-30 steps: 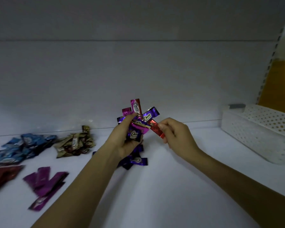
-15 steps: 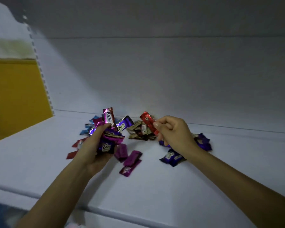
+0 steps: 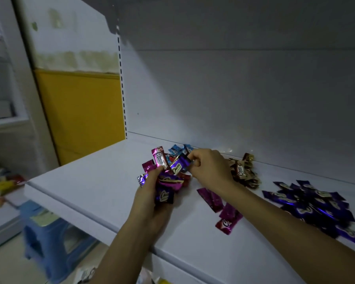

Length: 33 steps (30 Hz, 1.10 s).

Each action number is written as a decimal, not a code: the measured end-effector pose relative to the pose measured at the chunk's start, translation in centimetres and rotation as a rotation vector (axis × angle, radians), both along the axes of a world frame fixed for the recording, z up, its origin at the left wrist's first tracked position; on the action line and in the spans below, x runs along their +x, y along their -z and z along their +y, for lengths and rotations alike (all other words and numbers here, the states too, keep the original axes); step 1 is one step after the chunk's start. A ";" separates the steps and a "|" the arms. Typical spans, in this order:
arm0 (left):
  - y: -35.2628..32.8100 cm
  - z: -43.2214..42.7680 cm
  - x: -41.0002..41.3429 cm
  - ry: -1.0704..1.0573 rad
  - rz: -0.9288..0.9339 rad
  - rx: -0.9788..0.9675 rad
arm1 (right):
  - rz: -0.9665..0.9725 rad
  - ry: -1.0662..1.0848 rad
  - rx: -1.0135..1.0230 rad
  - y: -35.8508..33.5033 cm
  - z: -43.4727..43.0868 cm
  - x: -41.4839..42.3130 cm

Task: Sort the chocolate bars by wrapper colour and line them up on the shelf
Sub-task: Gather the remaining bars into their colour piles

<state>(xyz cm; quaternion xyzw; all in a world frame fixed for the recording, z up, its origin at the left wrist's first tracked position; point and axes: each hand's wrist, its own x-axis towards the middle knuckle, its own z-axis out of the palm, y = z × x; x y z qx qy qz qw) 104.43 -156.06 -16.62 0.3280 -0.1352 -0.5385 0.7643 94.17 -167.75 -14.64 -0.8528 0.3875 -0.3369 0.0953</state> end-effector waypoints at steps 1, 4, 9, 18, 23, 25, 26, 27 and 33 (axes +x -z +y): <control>0.1 0.1 0.0 -0.001 -0.008 0.005 | 0.059 0.003 -0.033 0.2 -0.3 0.3; 0.1 -0.1 0.1 -0.016 -0.027 0.014 | 0.130 -0.033 -0.045 0.9 -0.9 0.9; -0.1 -0.3 0.2 0.005 -0.068 0.005 | 0.145 -0.144 0.148 -0.3 -1.8 0.7; 0.2 0.1 0.1 -0.010 -0.176 0.008 | 0.014 -0.390 0.543 -4.1 -0.7 -1.4; 0.4 0.0 0.1 -0.002 -0.224 0.009 | 0.015 -0.386 0.559 -3.6 -0.8 -1.8; 0.6 0.0 0.2 0.015 -0.236 0.021 | 0.008 -0.377 0.546 -3.6 -0.5 -1.9; 0.7 0.0 0.3 0.031 -0.238 0.025 | 0.001 -0.376 0.535 -3.7 -0.4 -1.8; 0.7 -0.1 0.3 0.049 -0.230 0.027 | -0.014 -0.371 0.521 -3.8 -0.2 -1.8; 0.5 -0.3 0.2 0.061 -0.202 0.053 | -0.065 -0.328 0.481 -4.6 0.8 -2.2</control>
